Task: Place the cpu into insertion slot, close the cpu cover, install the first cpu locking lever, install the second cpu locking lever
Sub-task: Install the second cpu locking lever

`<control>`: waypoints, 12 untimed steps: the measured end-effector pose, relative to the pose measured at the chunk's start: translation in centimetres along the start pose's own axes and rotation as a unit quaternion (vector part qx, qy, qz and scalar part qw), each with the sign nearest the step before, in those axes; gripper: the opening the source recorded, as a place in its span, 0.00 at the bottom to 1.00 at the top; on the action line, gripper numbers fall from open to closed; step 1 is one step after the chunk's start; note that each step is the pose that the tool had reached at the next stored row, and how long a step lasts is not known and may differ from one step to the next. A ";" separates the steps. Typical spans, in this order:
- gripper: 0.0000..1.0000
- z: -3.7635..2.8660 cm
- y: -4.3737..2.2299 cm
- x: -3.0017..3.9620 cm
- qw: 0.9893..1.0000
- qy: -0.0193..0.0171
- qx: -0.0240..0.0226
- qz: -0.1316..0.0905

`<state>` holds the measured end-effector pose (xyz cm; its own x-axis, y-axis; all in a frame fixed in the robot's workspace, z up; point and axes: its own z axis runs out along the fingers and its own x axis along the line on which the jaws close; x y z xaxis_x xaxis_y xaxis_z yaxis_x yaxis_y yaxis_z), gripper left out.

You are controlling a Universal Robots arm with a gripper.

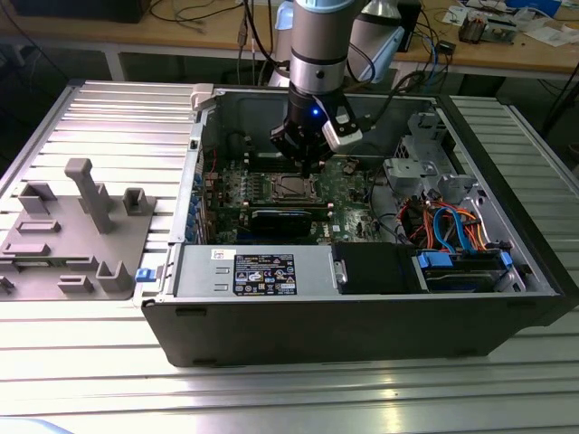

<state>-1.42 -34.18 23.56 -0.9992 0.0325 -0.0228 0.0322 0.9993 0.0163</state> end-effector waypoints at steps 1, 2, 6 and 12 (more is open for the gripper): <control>0.11 0.00 -0.02 0.00 1.000 0.000 0.000 0.000; 0.11 0.00 -0.03 -0.01 1.000 0.000 0.000 0.000; 0.11 -0.34 -0.03 -0.02 1.000 0.000 0.002 0.000; 0.11 -0.68 -0.03 -0.02 1.000 0.000 0.003 -0.008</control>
<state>-1.42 -34.23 24.24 -0.9996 0.0156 -0.0226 0.0154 0.9998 0.0100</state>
